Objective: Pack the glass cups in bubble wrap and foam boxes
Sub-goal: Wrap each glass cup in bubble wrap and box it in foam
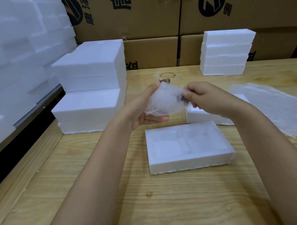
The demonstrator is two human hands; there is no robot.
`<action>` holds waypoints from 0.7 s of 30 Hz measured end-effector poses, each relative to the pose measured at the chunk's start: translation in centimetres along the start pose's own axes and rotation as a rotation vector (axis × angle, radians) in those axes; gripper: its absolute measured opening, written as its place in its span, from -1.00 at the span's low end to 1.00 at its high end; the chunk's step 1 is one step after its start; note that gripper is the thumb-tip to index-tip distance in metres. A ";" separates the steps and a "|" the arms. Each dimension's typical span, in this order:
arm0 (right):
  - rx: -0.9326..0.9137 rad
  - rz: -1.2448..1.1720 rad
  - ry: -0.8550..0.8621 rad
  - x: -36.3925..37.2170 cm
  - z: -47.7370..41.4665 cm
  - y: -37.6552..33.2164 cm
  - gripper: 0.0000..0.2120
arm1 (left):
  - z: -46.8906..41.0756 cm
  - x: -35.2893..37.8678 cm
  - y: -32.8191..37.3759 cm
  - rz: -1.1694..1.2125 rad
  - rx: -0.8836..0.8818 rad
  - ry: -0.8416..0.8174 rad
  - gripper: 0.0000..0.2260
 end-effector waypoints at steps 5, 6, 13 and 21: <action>0.058 -0.072 -0.056 0.5 0.2 0.9 -0.67 | 0.2 0.0 -0.6 -0.042 -0.085 0.005 -0.50; 0.065 -0.084 -0.056 0.5 0.3 1.0 -0.67 | 0.2 0.0 -0.7 -0.046 -0.094 0.006 -0.48; 0.063 -0.203 -0.059 0.5 0.5 1.3 -0.79 | 0.2 0.3 -0.6 -0.031 -0.040 -0.075 -0.57; -0.074 -0.449 -0.085 -0.8 1.2 0.3 -0.82 | 1.7 0.4 2.2 -0.251 0.329 -0.146 -0.59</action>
Point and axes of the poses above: each hand's wrist, its own z-axis away from the middle knuckle, its own x-axis out of the palm, y = z × x, the point moved 7 cm from there along -z, towards the middle knuckle, and after that the axes turned 6 degrees about -z, right-handed, at the moved point
